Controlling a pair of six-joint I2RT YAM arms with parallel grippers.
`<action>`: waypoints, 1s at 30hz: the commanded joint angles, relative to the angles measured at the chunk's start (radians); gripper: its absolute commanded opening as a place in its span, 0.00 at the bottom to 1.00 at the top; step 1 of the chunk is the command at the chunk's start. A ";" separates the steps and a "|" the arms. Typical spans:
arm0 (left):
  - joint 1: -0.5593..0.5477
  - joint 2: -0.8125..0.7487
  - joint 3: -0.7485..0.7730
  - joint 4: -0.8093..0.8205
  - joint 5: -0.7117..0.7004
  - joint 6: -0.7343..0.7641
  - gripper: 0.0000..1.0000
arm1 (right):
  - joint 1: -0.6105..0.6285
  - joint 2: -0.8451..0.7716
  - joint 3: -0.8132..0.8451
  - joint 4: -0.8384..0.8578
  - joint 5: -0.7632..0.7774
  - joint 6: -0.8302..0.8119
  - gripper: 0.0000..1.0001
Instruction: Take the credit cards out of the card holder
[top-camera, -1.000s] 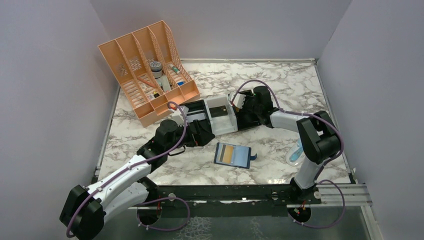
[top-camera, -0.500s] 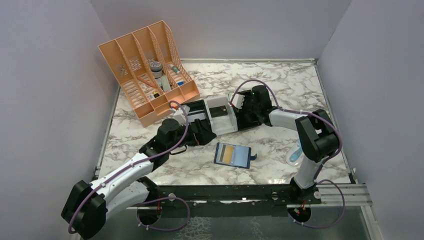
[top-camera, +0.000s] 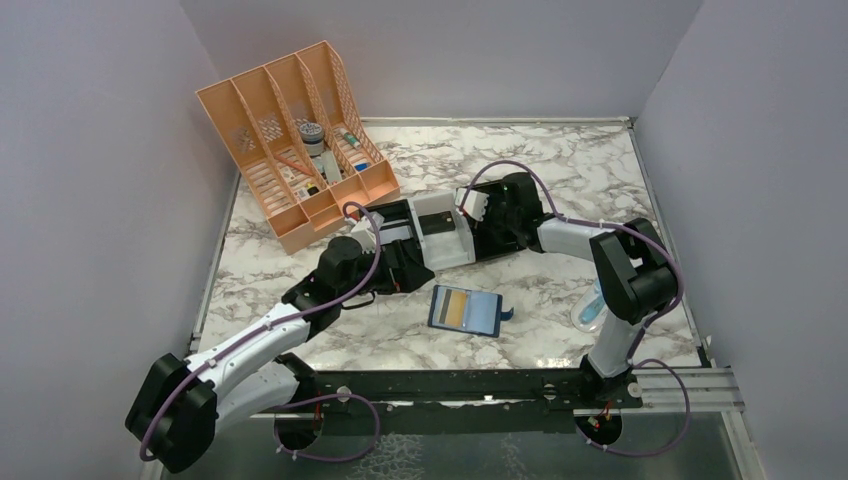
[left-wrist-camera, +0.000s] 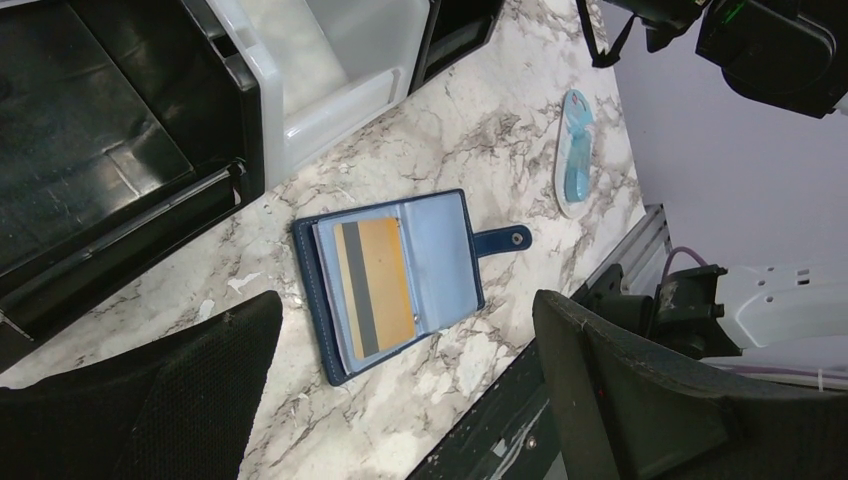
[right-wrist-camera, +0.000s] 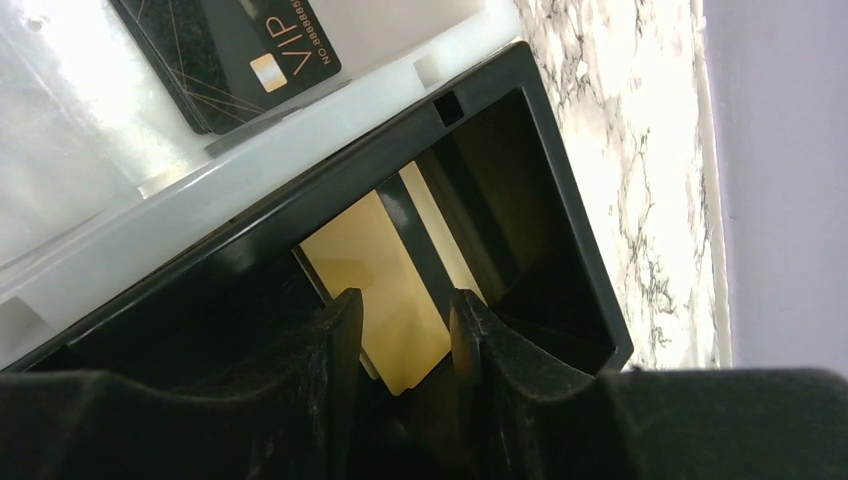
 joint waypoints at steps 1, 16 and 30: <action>0.006 0.006 0.022 0.036 0.036 -0.004 0.99 | 0.000 0.003 0.008 0.053 -0.008 0.043 0.39; 0.006 0.065 0.028 0.062 0.068 0.004 0.99 | 0.000 -0.197 -0.001 0.102 0.213 0.914 0.29; 0.006 0.075 0.048 0.039 0.057 0.024 0.99 | 0.000 -0.070 0.173 -0.461 0.253 1.262 0.19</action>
